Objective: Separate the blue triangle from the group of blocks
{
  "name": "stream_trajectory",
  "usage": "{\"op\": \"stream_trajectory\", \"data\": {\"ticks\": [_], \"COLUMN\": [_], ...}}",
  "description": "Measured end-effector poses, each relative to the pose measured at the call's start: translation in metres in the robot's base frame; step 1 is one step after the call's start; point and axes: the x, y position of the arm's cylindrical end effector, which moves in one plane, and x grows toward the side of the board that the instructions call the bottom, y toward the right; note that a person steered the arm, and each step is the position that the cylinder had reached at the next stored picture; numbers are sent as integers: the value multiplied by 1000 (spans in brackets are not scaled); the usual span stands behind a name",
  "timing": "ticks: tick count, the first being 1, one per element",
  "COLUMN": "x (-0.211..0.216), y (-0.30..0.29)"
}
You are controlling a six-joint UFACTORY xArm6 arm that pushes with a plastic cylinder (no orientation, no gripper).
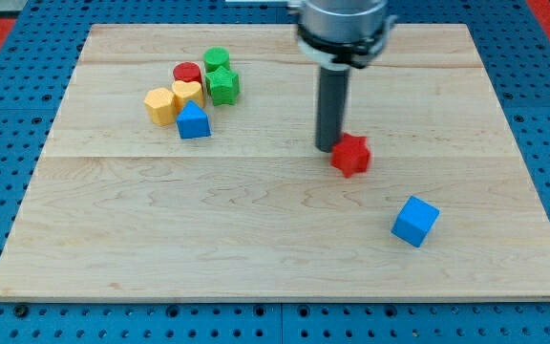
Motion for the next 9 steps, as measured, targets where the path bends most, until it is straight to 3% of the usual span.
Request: {"op": "stream_trajectory", "data": {"ticks": [1,2,3,4,5,6,7,8,9], "x": [39,7,-41,-44,-40,15,22,-16,-60], "y": [38,35,-27,-57,-62,-112,-211,-282,-240]}}
